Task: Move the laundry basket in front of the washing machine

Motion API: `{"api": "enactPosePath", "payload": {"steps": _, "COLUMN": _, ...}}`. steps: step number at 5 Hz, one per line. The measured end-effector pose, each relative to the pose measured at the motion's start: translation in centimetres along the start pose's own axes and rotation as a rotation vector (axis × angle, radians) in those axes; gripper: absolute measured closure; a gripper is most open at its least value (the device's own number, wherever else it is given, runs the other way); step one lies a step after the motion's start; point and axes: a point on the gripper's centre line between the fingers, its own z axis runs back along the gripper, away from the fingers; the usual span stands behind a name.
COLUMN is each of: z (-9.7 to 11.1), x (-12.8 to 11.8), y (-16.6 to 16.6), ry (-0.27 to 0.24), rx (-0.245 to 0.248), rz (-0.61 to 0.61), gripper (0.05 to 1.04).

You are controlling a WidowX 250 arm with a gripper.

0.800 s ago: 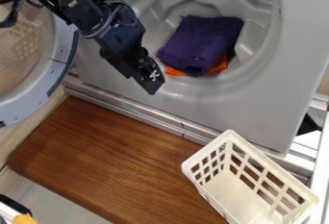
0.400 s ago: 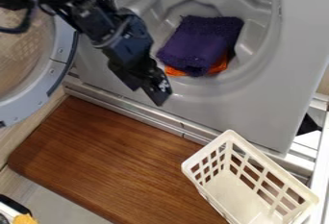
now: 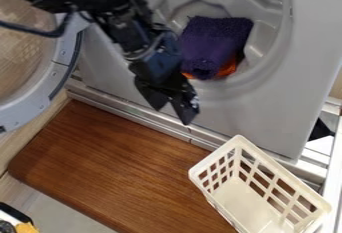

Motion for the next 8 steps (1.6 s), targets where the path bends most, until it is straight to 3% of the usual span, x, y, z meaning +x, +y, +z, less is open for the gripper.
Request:
{"api": "enactPosePath", "payload": {"steps": 3, "z": -5.8, "x": -0.3, "y": -2.5, "ry": 0.129, "rx": 0.028, "rz": -0.005, "gripper": 0.083}}
{"api": "enactPosePath", "payload": {"steps": 4, "z": -7.5, "x": -0.2, "y": -3.0, "ry": 0.188, "rx": 0.078, "rz": -0.037, "gripper": 0.083}}
{"api": "enactPosePath", "payload": {"steps": 5, "z": -8.8, "x": -0.1, "y": -3.1, "ry": 0.167, "rx": 0.111, "rz": -0.038, "gripper": 0.083}}
{"api": "enactPosePath", "payload": {"steps": 6, "z": -9.5, "x": 0.1, "y": -3.1, "ry": 0.192, "rx": 0.158, "rz": -0.05, "gripper": 0.083}}
{"api": "enactPosePath", "payload": {"steps": 7, "z": -10.1, "x": 0.5, "y": -2.4, "ry": 0.159, "rx": 0.197, "rz": -0.065, "gripper": 0.141}}
{"api": "enactPosePath", "payload": {"steps": 8, "z": -10.6, "x": 0.5, "y": -2.3, "ry": 0.116, "rx": 0.235, "rz": -0.036, "gripper": 0.435}}
